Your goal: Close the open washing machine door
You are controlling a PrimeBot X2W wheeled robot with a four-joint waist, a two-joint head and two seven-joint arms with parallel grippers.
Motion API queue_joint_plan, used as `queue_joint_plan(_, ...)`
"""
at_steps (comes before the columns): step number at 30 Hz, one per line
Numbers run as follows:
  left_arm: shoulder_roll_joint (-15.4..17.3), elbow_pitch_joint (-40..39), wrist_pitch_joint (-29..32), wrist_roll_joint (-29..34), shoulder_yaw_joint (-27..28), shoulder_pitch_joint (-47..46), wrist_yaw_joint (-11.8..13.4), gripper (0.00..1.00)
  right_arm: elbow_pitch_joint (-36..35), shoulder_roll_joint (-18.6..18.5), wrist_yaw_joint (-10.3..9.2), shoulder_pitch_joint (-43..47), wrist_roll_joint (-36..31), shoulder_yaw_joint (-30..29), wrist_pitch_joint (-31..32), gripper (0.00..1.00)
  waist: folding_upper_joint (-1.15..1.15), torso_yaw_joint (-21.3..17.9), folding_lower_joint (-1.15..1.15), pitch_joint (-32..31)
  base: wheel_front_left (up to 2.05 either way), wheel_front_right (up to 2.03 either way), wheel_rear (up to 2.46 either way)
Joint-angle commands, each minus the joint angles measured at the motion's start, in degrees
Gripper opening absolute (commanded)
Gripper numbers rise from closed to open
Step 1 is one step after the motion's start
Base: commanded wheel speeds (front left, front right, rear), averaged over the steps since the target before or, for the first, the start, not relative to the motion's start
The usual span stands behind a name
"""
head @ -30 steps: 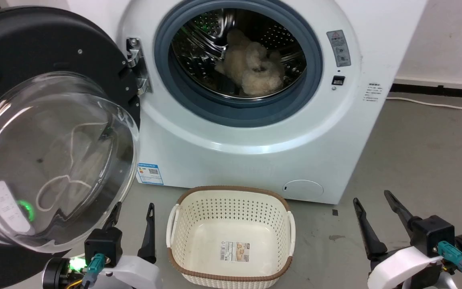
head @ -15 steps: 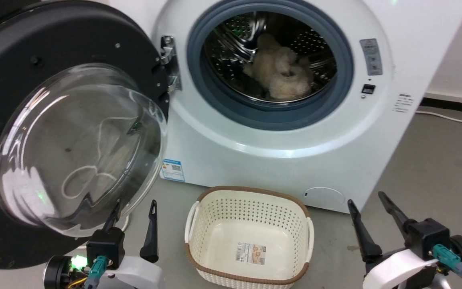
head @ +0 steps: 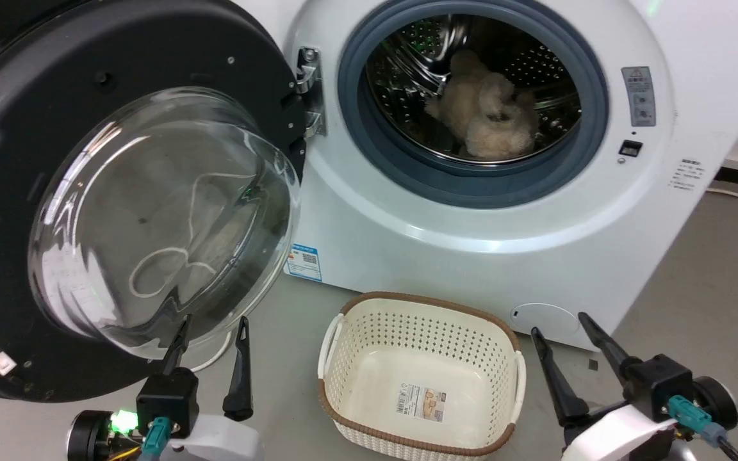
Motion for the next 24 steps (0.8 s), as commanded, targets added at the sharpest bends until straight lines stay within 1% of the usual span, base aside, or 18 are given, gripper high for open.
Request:
queue_joint_plan(1, 0.4, -0.3, -0.6, 0.2, -0.2, 0.7, 0.4, 1.00, 0.4, -0.4, 0.02, -0.9, 0.5, 0.5, -0.5, 1.00, 0.00, 0.3, 0.00, 0.0, 0.00, 0.00, 0.00)
queue_joint_plan(24, 3.0, -2.6, -3.7, 0.1, -2.8, 1.7, 3.5, 1.00, 2.6, -0.8, 0.03, -0.8, 2.4, 4.9, -3.7, 1.00, 0.00, 6.2, 0.00, -0.7, 0.00, 0.00, 0.00)
